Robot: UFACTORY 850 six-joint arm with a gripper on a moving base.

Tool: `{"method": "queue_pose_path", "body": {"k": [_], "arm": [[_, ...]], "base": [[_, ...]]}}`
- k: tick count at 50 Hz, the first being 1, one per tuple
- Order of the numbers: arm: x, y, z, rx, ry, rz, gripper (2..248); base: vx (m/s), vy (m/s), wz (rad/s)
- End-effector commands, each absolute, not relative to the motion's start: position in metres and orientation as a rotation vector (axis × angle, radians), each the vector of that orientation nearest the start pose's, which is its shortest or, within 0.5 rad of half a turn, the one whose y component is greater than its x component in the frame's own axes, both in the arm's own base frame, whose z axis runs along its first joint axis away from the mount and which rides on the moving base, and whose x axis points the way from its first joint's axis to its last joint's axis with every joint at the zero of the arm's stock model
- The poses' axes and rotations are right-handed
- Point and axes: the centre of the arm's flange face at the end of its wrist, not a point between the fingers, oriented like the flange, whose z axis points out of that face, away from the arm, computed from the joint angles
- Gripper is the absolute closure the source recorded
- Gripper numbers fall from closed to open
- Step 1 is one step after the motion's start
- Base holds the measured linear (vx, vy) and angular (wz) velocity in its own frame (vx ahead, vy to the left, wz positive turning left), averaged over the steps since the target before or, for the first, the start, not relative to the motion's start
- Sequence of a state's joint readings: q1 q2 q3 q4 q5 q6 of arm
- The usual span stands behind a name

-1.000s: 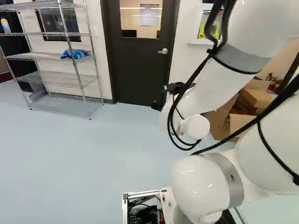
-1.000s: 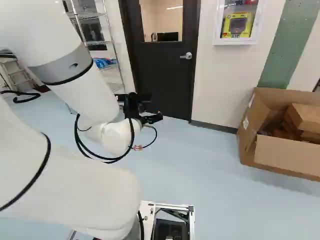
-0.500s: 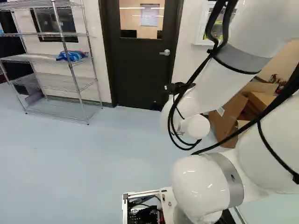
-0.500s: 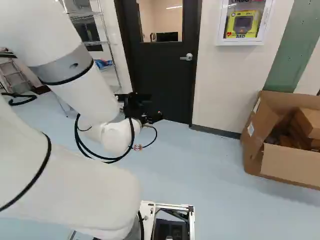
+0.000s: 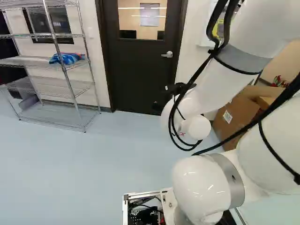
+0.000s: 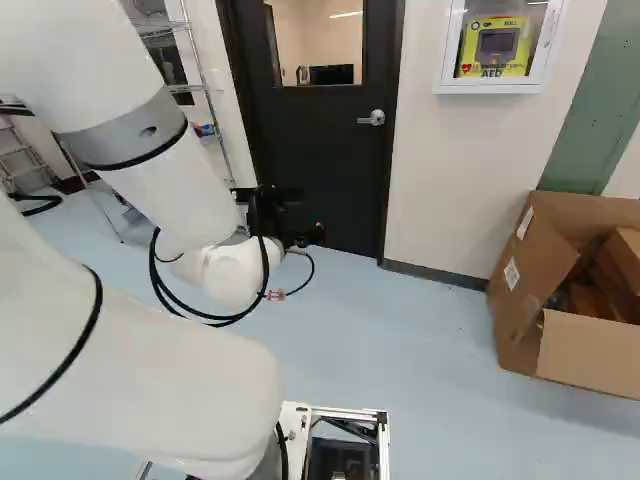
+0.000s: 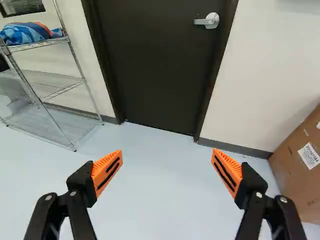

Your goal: Open the door and move inside

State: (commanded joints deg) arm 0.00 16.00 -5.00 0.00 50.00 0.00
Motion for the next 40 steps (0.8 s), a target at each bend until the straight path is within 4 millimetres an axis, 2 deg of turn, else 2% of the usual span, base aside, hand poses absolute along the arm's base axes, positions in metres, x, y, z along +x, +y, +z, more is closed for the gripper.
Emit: {"method": "queue_pose_path", "body": {"k": [26,40], "arm": [[0.2703,0.0,0.3656,-2.558,0.0,-1.824,3],[0.2703,0.0,0.3656,-2.558,0.0,-1.824,3]], "base": [[0.228,0.005,-0.024],[0.228,0.043,-0.031]]}}
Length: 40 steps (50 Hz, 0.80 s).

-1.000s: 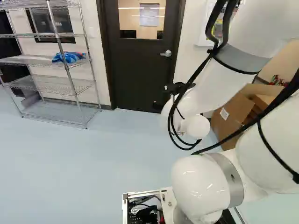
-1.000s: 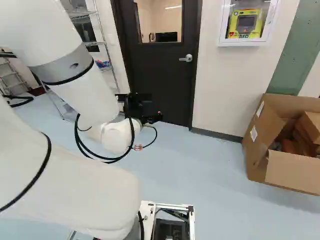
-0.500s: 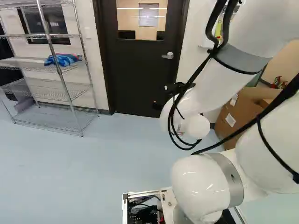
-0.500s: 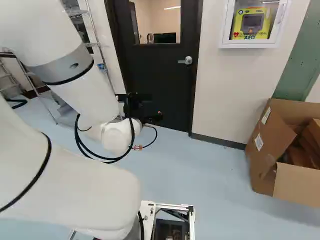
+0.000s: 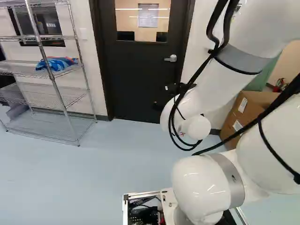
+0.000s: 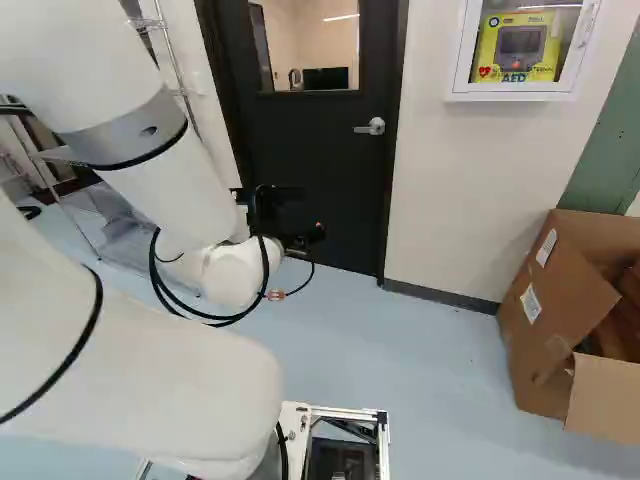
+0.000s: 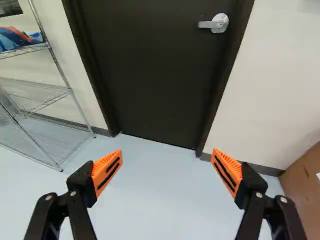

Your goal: Open the door and move inside

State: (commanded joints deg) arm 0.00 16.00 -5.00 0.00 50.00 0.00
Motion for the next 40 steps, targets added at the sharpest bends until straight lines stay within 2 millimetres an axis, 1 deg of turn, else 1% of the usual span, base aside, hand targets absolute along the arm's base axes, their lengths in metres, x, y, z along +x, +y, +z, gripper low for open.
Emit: {"method": "queue_pose_path", "body": {"k": [29,40], "arm": [[0.2703,0.0,0.3656,-2.558,0.0,-1.824,3],[0.2703,0.0,0.3656,-2.558,0.0,-1.824,3]], "base": [[0.211,0.077,-0.031],[0.207,0.06,-0.187]]}}
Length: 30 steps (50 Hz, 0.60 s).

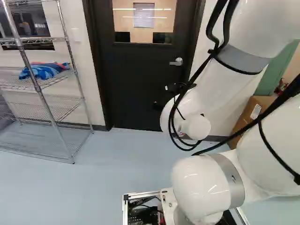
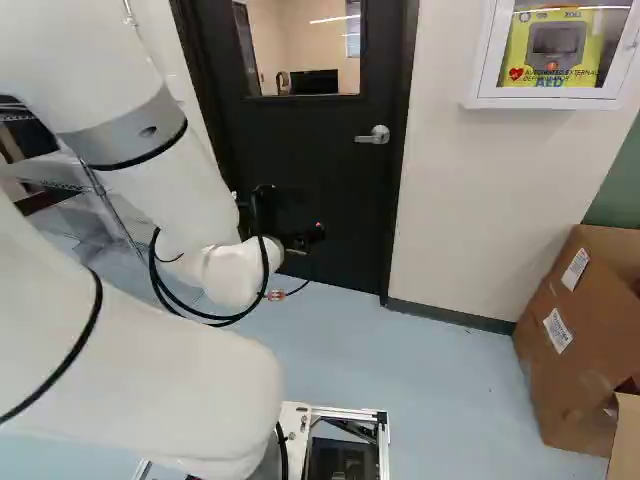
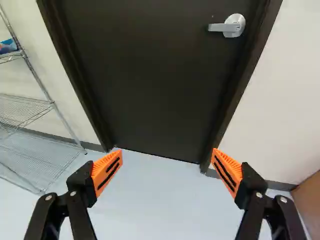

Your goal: Open the door and move inside

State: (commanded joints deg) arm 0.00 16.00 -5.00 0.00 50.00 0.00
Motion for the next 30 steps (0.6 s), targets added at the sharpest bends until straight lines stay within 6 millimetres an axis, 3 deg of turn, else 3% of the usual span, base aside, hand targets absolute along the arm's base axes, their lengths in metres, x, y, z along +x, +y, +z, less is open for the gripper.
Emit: {"method": "queue_pose_path", "body": {"k": [30], "arm": [[0.2703,0.0,0.3656,-2.558,0.0,-1.824,3]], "base": [[0.172,0.052,-0.261]]}}
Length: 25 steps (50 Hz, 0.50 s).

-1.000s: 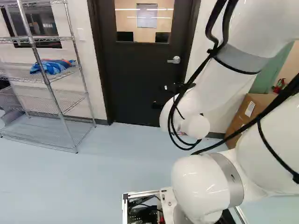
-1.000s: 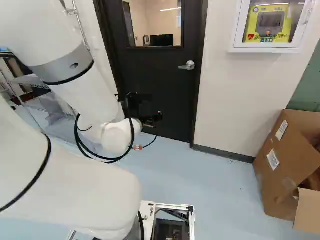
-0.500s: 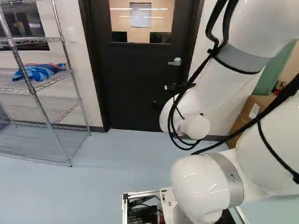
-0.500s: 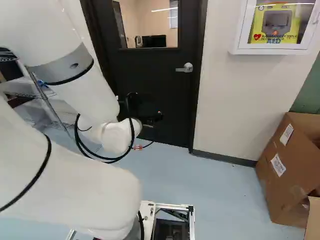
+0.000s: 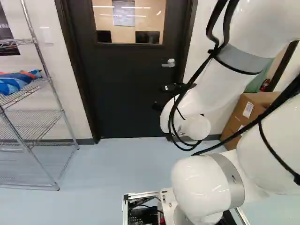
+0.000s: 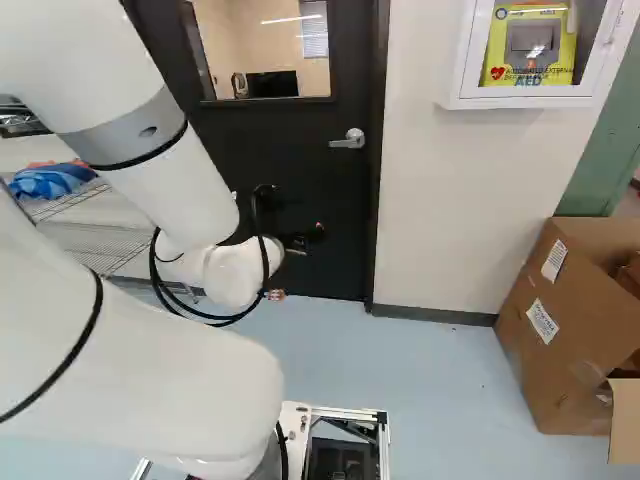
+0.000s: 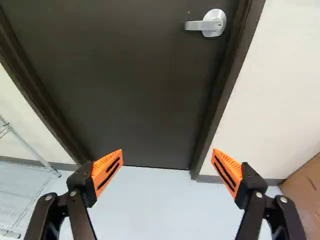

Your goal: Open the door and move inside

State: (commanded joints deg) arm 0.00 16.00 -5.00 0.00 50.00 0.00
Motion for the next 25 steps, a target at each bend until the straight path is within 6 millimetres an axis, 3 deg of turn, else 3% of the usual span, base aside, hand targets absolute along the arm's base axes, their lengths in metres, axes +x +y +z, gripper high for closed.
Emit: {"method": "queue_pose_path", "body": {"k": [9,25], "arm": [[0.2703,0.0,0.3656,-2.558,0.0,-1.824,3],[0.2703,0.0,0.3656,-2.558,0.0,-1.824,3]], "base": [[0.13,0.048,-0.219],[0.131,0.074,-0.026]]}}
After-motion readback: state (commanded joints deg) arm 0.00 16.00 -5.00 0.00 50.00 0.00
